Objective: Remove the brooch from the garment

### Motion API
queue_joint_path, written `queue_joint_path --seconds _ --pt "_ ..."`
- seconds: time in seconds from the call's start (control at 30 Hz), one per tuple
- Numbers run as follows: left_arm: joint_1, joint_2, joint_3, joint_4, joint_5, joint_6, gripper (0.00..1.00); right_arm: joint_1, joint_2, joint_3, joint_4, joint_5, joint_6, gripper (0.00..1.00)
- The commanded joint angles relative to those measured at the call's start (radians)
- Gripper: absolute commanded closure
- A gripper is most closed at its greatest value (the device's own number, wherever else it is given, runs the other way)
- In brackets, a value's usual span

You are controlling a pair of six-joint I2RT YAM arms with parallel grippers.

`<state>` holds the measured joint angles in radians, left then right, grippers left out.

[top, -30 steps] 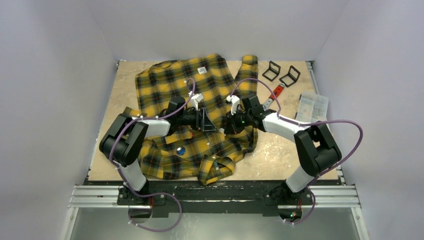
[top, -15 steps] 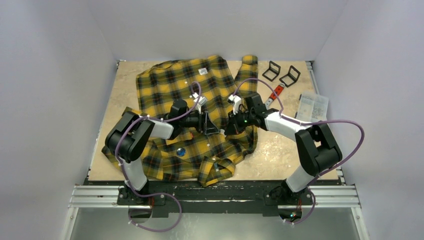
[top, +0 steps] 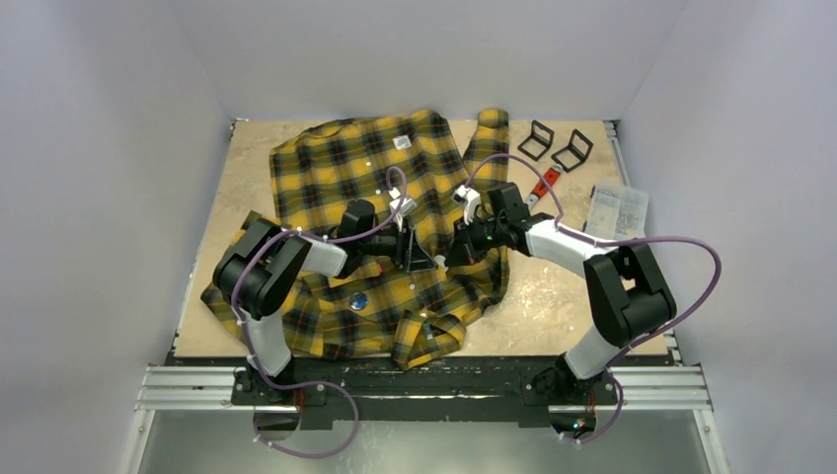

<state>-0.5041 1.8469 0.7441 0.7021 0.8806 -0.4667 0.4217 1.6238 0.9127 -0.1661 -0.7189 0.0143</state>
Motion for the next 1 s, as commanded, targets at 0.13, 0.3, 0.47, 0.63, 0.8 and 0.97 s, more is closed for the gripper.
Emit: queue_joint_path --seconds 0.13,0.3,0.47,0.63,0.8,0.97 --pt "-0.010 0.020 0.005 0.060 0.010 0.063 0.49 -0.028 0.008 0.034 -0.010 -0.092 0.030 1.00" --pt "-0.020 0.024 0.022 0.047 0.008 0.062 0.49 -0.029 0.019 0.031 -0.007 -0.120 0.053 1.00" --pt "-0.030 0.025 0.033 0.010 -0.030 0.081 0.50 -0.029 0.023 0.026 0.013 -0.125 0.093 1.00" --pt "-0.032 0.034 0.042 0.005 -0.036 0.078 0.55 -0.032 0.021 0.012 0.028 -0.125 0.121 1.00" --pt "-0.042 0.037 0.049 0.000 -0.039 0.082 0.57 -0.036 0.026 0.011 0.035 -0.142 0.136 1.00" --pt "-0.047 0.037 0.053 -0.007 -0.049 0.088 0.58 -0.038 0.031 0.013 0.035 -0.155 0.147 1.00"
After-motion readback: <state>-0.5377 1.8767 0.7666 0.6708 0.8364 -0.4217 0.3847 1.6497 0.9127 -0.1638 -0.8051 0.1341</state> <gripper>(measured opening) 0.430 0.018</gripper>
